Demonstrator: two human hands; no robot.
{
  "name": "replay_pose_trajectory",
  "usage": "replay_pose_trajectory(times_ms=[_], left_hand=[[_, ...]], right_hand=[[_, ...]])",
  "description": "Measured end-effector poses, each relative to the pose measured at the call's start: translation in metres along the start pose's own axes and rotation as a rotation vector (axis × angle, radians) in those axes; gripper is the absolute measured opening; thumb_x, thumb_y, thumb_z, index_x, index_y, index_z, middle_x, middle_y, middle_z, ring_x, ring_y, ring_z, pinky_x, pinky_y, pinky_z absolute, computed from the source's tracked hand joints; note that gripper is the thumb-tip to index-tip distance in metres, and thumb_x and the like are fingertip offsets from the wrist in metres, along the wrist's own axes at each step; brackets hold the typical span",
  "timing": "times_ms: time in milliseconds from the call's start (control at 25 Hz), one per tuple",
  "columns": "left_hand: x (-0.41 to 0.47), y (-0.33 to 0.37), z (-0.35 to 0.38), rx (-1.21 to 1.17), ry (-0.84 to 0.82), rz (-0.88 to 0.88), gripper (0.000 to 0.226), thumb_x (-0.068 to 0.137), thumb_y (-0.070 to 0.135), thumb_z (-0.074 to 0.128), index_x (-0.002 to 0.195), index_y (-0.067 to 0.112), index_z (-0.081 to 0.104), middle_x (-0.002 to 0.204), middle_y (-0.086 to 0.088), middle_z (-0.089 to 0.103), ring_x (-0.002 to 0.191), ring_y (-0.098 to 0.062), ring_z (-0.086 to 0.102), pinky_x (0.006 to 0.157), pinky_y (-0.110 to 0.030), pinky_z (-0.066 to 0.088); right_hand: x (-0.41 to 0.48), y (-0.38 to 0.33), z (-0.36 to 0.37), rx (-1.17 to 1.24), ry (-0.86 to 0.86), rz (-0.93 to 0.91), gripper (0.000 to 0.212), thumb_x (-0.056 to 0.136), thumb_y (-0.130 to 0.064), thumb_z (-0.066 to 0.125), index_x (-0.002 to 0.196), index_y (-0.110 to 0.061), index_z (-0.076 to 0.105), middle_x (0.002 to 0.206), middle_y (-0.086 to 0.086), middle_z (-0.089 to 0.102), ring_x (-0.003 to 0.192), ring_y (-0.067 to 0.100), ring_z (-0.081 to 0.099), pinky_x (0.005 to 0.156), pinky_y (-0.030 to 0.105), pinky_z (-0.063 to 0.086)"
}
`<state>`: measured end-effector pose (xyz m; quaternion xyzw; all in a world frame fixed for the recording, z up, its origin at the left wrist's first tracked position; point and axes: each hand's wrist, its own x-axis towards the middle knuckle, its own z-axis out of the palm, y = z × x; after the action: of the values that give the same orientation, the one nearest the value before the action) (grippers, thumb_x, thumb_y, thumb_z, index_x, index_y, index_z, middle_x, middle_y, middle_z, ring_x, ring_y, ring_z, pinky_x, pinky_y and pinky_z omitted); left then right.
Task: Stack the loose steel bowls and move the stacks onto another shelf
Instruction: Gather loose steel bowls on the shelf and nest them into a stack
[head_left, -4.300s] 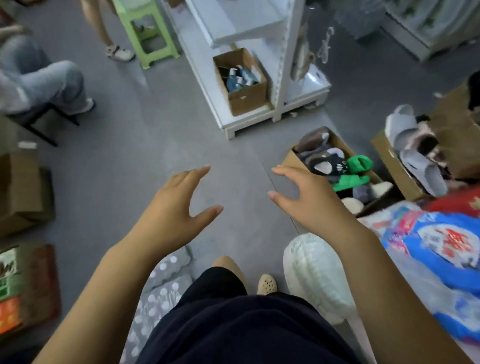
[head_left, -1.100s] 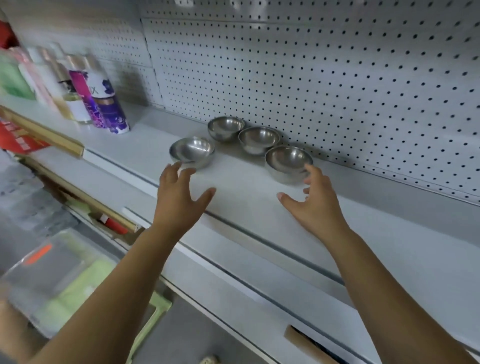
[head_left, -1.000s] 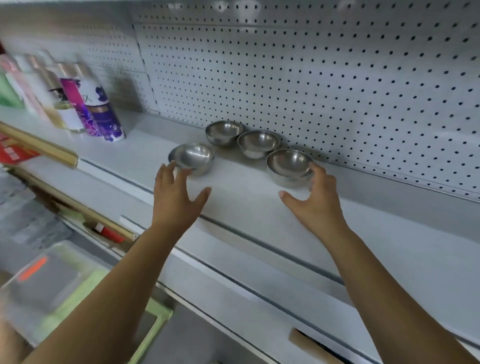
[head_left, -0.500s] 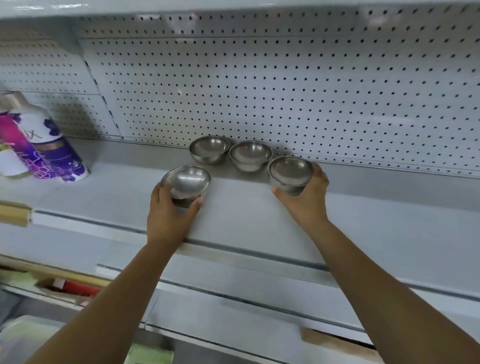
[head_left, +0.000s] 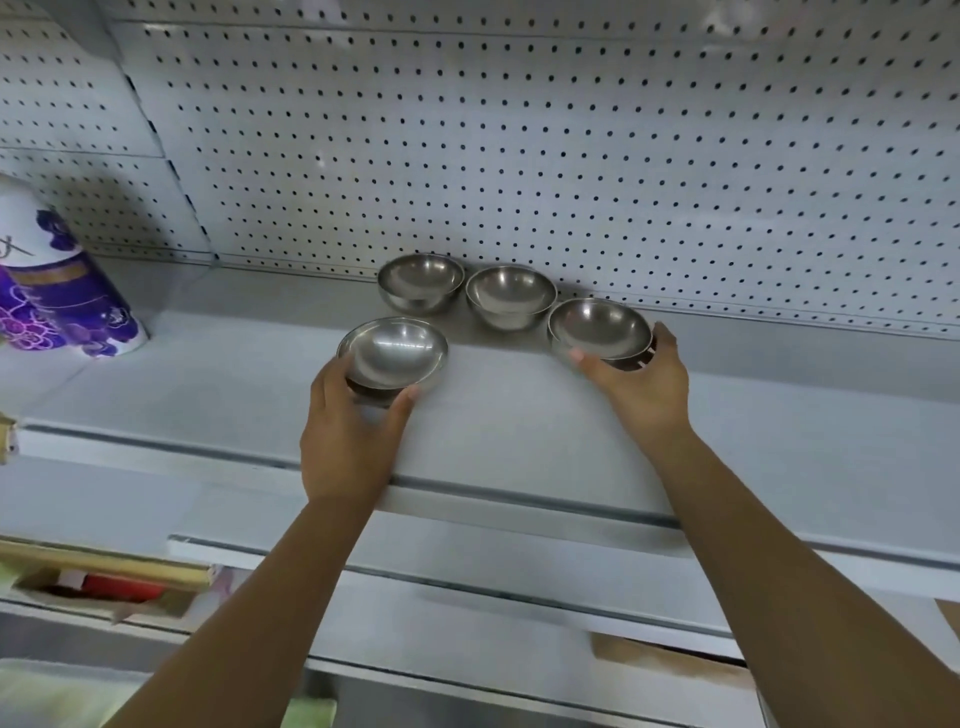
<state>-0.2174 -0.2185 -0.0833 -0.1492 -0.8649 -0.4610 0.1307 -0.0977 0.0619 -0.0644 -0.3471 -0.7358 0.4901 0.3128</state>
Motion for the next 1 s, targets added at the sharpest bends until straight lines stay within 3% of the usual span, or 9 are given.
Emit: replay_pose_trajectory(times_ms=[160,280,400,520,640,760,920,1000], left_hand=[[-0.002,0.0,0.0,-0.03,-0.002,-0.009,0.067,0.087,0.055,0.071,0.142,0.026,0.047,0.142,0.006,0.055,0.124,-0.016,0.058,0.094,-0.032,0.044],[-0.002,0.0,0.0,-0.021,0.017,0.018,0.058,0.091,0.055,0.065,0.139,0.024,0.051,0.138,0.005,0.059,0.124,-0.017,0.058,0.095,-0.03,0.043],[-0.004,-0.003,0.001,-0.009,0.026,0.042,0.053,0.098,0.052,0.053,0.138,0.017,0.054,0.137,-0.001,0.061,0.124,-0.021,0.059,0.097,-0.029,0.044],[-0.006,-0.003,0.001,-0.047,0.048,0.031,0.055,0.103,0.051,0.039,0.141,0.014,0.054,0.138,-0.004,0.062,0.123,-0.022,0.061,0.1,-0.034,0.048],[-0.008,0.002,-0.001,-0.1,0.092,0.011,0.046,0.108,0.04,0.033,0.14,0.016,0.056,0.136,0.0,0.064,0.122,-0.011,0.054,0.097,-0.02,0.037],[-0.008,0.001,-0.001,-0.132,0.113,-0.004,0.053,0.109,0.045,0.026,0.143,0.018,0.056,0.14,0.002,0.063,0.129,-0.011,0.053,0.103,-0.02,0.036],[-0.006,-0.003,0.0,-0.158,0.111,-0.047,0.058,0.106,0.05,0.023,0.145,0.021,0.054,0.142,0.005,0.061,0.132,-0.013,0.053,0.104,-0.017,0.034],[-0.004,-0.004,0.001,-0.159,0.103,-0.046,0.055,0.107,0.049,0.024,0.145,0.023,0.054,0.142,0.008,0.061,0.131,-0.009,0.052,0.1,-0.007,0.031]], right_hand=[[-0.015,-0.014,-0.006,0.121,0.029,0.007,0.084,0.07,-0.039,0.095,0.141,-0.023,0.053,0.118,-0.02,0.065,0.103,-0.008,0.064,0.099,0.023,0.054],[-0.028,-0.031,-0.001,0.221,-0.011,-0.04,0.071,0.074,-0.028,0.093,0.135,-0.026,0.056,0.123,-0.018,0.066,0.1,-0.016,0.065,0.086,0.01,0.054],[-0.037,-0.05,0.018,0.289,-0.141,-0.074,0.071,0.074,-0.023,0.092,0.132,-0.031,0.052,0.125,-0.018,0.065,0.104,-0.014,0.066,0.09,0.014,0.055],[-0.041,-0.067,0.047,0.305,-0.281,-0.114,0.072,0.073,-0.019,0.092,0.136,-0.025,0.056,0.125,-0.015,0.068,0.107,-0.008,0.068,0.09,0.015,0.055],[-0.043,-0.076,0.077,0.294,-0.394,-0.147,0.073,0.073,-0.022,0.094,0.137,-0.022,0.061,0.124,-0.008,0.073,0.112,0.002,0.07,0.099,0.025,0.057],[-0.043,-0.076,0.098,0.266,-0.461,-0.153,0.077,0.069,-0.03,0.097,0.137,-0.024,0.06,0.126,-0.009,0.073,0.118,0.004,0.068,0.108,0.034,0.053],[-0.044,-0.073,0.108,0.225,-0.502,-0.175,0.056,0.071,-0.029,0.096,0.116,-0.042,0.065,0.117,-0.022,0.073,0.114,-0.003,0.067,0.101,0.025,0.052],[-0.044,-0.073,0.111,0.217,-0.536,-0.179,0.058,0.072,-0.031,0.095,0.12,-0.042,0.064,0.12,-0.021,0.072,0.116,-0.003,0.065,0.102,0.025,0.051]])
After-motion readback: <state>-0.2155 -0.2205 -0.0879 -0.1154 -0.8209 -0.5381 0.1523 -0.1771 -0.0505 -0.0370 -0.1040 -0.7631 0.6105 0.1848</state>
